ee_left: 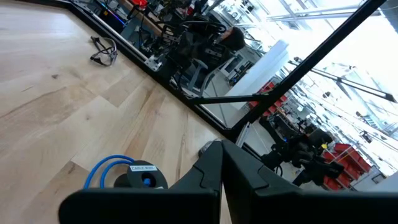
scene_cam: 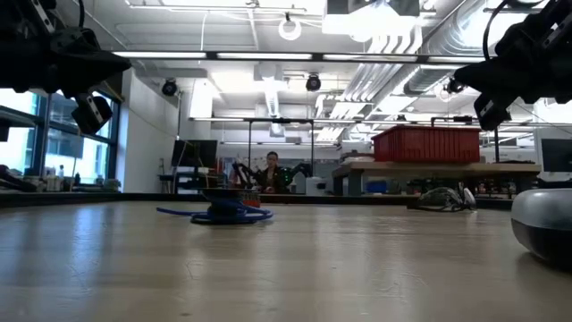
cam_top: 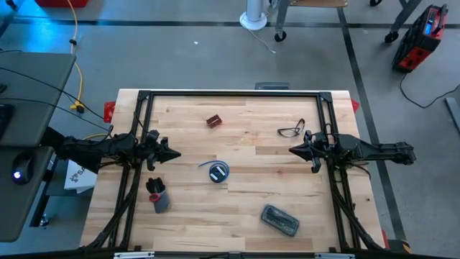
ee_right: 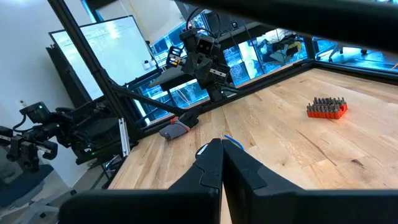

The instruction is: Coil cords

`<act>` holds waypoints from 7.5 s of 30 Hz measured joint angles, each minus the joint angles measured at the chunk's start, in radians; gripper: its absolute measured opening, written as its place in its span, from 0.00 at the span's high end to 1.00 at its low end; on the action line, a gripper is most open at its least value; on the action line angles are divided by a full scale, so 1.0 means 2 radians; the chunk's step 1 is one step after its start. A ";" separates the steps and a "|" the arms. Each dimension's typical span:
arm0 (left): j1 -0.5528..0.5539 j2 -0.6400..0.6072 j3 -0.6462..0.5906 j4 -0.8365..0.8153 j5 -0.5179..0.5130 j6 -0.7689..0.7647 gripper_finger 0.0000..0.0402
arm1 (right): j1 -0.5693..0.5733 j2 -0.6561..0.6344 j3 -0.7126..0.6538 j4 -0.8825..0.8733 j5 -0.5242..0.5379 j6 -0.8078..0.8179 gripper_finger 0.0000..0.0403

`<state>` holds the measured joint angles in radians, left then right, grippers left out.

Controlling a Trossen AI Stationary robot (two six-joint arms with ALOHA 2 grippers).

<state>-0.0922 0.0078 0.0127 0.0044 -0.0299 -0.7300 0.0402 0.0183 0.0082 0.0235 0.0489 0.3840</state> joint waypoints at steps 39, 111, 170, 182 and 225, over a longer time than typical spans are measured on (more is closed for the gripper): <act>0.001 0.328 0.163 0.261 -0.236 0.030 1.00 | 0.000 0.000 0.000 0.000 0.000 0.000 1.00; 0.091 0.808 0.295 0.136 0.231 -0.335 0.48 | -0.031 0.505 0.592 -0.405 0.116 0.065 0.69; 0.177 0.763 0.817 0.282 0.353 -0.420 1.00 | -0.046 0.612 0.591 0.208 -0.171 -0.096 0.69; 0.209 0.775 0.847 0.219 0.399 -0.388 1.00 | -0.026 0.647 0.591 0.266 -0.119 -0.145 0.69; 0.138 0.745 0.846 0.137 0.419 -0.397 1.00 | -0.057 0.716 0.696 0.215 -0.047 -0.193 0.99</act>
<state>0.1838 1.4988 1.7054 0.2792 0.8078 -1.5237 -0.0740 1.4500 1.4002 0.4533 -0.0452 -0.0011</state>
